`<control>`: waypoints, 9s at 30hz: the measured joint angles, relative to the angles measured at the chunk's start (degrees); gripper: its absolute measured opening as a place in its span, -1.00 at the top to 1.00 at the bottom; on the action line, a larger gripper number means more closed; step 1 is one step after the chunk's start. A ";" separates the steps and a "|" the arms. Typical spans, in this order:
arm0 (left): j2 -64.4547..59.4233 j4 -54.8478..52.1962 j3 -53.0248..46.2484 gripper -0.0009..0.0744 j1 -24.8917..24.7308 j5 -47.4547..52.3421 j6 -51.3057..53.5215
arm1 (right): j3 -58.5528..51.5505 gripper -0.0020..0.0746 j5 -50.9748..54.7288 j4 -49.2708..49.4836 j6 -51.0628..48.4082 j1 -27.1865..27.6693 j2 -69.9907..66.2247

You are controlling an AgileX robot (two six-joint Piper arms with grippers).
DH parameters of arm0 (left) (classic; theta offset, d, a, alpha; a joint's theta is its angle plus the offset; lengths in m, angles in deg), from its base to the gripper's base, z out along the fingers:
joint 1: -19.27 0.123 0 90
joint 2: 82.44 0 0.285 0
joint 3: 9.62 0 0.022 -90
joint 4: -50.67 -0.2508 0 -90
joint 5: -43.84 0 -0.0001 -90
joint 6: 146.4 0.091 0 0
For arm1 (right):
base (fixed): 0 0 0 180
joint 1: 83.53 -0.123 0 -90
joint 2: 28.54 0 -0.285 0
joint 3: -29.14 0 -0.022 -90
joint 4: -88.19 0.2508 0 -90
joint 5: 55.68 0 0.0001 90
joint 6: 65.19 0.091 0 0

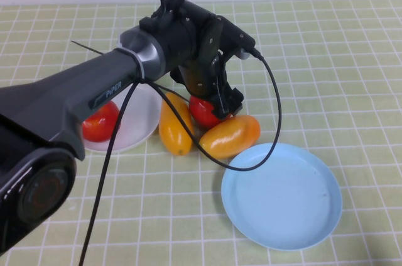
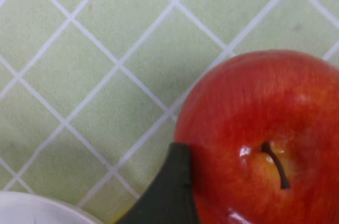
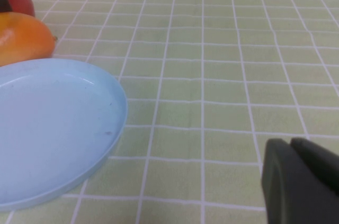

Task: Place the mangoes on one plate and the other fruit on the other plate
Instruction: Put one type of fruit in the left plate, then put another type of fruit in the right plate

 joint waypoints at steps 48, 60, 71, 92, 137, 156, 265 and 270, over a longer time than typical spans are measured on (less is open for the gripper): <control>8.96 0.90 12.62 -0.56 13.13 17.96 -2.21 | 0.00 0.99 0.00 0.14 0.00 0.00 0.00; 8.69 3.04 -0.08 -0.55 16.01 16.13 -1.69 | 0.00 0.99 0.00 0.14 0.00 0.00 0.00; 4.00 3.26 -0.33 -0.55 16.01 14.09 -0.21 | 0.00 0.99 0.00 0.14 0.00 0.00 0.00; 10.59 1.37 9.05 -0.30 16.01 17.51 -4.35 | 0.00 0.99 0.00 0.14 0.00 0.00 0.00; 83.15 3.27 -67.71 0.97 16.01 -3.48 -7.27 | 0.00 0.99 0.00 0.22 0.00 0.00 0.00; 120.59 8.25 -108.20 0.97 35.40 -56.20 -5.36 | 0.00 0.99 0.00 0.27 0.00 0.00 0.00; 125.37 5.71 -110.56 0.97 33.51 -31.93 -6.46 | 87.93 0.37 29.40 6.41 10.91 -33.73 -102.89; 125.37 5.71 -110.56 0.97 33.51 -31.93 -6.46 | 101.58 -0.37 30.44 6.53 15.55 -33.86 -112.64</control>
